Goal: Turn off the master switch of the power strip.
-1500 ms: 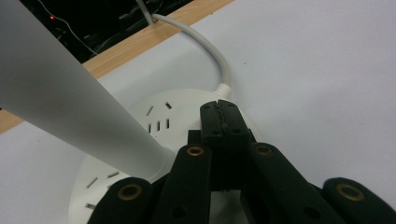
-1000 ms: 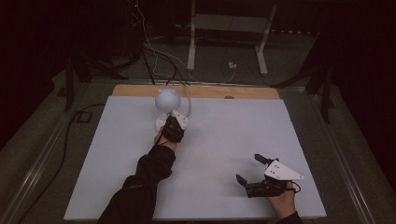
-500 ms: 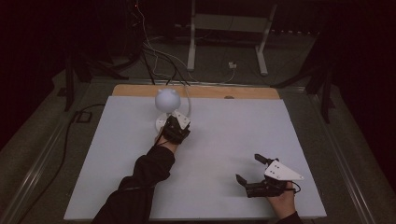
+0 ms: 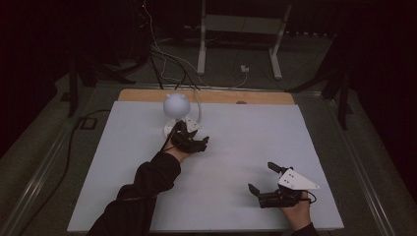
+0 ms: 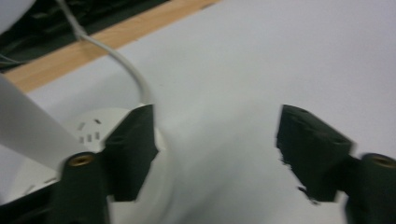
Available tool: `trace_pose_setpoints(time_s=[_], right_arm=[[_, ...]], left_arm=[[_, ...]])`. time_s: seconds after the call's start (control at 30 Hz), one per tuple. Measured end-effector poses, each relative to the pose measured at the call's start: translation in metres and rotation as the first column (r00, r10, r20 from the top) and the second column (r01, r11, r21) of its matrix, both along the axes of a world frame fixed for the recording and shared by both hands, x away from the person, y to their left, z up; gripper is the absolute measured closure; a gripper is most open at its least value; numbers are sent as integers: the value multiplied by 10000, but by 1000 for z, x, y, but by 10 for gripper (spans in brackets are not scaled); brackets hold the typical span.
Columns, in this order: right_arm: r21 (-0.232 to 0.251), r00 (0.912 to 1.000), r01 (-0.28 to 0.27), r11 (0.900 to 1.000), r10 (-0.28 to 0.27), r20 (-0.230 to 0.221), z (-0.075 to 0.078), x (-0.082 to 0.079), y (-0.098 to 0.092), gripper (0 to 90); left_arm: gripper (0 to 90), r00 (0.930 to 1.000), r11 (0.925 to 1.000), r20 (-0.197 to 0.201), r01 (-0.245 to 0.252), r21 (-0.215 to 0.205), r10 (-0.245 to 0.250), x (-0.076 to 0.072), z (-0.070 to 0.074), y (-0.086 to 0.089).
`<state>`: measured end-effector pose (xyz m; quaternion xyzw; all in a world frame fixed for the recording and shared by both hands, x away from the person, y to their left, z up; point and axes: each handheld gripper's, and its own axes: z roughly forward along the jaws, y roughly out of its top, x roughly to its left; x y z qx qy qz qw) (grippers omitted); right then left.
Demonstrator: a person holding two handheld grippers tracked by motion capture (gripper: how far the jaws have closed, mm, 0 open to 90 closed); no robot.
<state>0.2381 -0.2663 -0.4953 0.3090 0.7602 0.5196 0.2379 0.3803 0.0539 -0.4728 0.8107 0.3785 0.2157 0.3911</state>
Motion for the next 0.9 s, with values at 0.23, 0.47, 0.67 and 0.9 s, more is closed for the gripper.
trace_pose_setpoints(time_s=[0.23,0.47,0.67,0.9], right_arm=[[-3,10000,10,10000,-10,-1,0,0,0,0],[-14,10000,0,10000,0,-4,0,0,0,0],[-10,10000,8,10000,-8,-10,0,0,0,0],[-22,10000,20,10000,-20,-10,0,0,1,0]], left_arm=[[80,9948,9957,-555,828,-411,-851,-3,10,8],[4,9769,9795,-1122,1696,-1087,-1817,-4,17,19],[4,9490,9556,-1380,2676,-1234,-2836,-9,18,31],[4,9433,9535,-1466,2866,-929,-2978,-20,18,46]])
